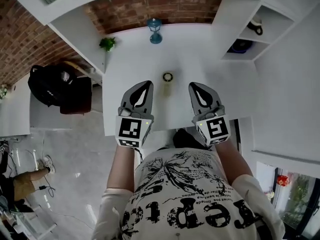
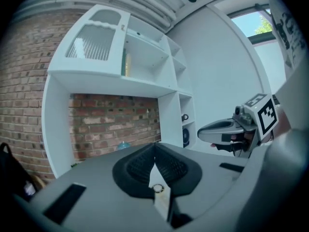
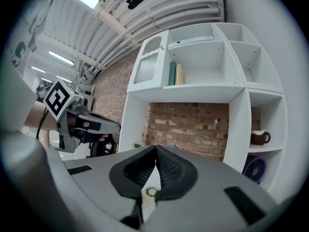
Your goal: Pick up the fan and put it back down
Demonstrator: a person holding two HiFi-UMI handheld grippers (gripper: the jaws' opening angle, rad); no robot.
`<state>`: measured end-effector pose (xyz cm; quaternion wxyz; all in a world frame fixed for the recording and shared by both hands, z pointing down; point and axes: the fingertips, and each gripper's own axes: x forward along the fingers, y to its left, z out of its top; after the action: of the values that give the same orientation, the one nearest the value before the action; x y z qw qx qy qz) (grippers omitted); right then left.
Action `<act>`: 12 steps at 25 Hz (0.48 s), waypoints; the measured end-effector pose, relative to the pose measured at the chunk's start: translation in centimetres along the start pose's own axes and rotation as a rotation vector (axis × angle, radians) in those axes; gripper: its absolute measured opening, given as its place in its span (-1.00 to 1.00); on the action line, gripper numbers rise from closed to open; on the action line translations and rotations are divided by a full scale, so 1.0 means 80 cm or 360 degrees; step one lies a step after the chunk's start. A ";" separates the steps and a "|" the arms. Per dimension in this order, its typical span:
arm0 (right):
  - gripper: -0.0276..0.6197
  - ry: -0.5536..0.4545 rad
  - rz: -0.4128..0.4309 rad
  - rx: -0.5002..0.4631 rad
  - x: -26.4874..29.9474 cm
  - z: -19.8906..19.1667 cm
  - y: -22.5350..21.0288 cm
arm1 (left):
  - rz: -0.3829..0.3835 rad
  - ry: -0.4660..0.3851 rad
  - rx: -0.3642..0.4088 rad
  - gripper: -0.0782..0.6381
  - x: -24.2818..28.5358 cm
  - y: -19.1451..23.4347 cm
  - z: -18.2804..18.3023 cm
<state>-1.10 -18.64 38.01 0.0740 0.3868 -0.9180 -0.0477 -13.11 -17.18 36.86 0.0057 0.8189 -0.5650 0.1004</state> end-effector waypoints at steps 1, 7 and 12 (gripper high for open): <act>-0.87 -0.0015 0.0004 -0.0008 -0.005 0.005 0.006 | -0.0017 -0.0034 0.0013 -0.74 -0.011 -0.001 0.009; -0.87 -0.0084 0.0001 -0.0054 -0.032 0.035 0.039 | -0.0056 -0.0308 0.0000 -0.74 -0.074 -0.011 0.066; -0.87 -0.0139 -0.0005 -0.0066 -0.049 0.059 0.052 | -0.0061 -0.0395 0.0011 -0.74 -0.117 -0.016 0.091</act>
<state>-2.10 -12.77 33.59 0.0418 0.3843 -0.9185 -0.0837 -13.98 -9.01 28.25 -0.0651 0.8358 -0.5452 0.0001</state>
